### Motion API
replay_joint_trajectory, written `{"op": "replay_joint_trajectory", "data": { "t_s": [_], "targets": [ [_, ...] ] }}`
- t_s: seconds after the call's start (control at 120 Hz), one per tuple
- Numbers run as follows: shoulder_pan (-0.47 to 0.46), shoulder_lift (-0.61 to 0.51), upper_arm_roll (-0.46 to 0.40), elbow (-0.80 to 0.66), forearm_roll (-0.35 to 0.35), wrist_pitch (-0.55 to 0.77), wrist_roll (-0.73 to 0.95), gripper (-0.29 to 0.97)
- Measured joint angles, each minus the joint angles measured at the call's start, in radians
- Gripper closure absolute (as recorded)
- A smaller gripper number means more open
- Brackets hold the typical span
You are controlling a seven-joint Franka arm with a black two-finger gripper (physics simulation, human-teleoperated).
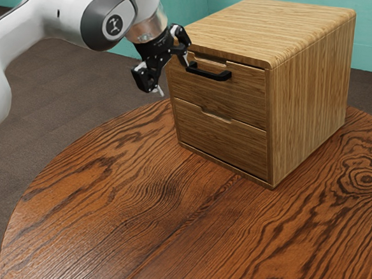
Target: Pull the drawer handle with one arm to open the drawer
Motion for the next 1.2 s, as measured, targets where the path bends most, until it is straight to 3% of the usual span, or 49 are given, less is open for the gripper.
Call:
{"op": "replay_joint_trajectory", "data": {
  "t_s": [0.583,0.833,1.083,1.2],
  "targets": [
    [-0.011,0.059,-0.012,-0.003,-0.004,0.174,0.040,0.01],
    [-0.004,0.061,-0.010,-0.011,-0.006,0.194,0.021,0.21],
    [-0.002,0.077,-0.010,-0.009,-0.005,0.215,0.013,0.29],
    [-0.001,0.078,-0.009,-0.009,-0.004,0.223,0.012,0.41]
  ]
}}
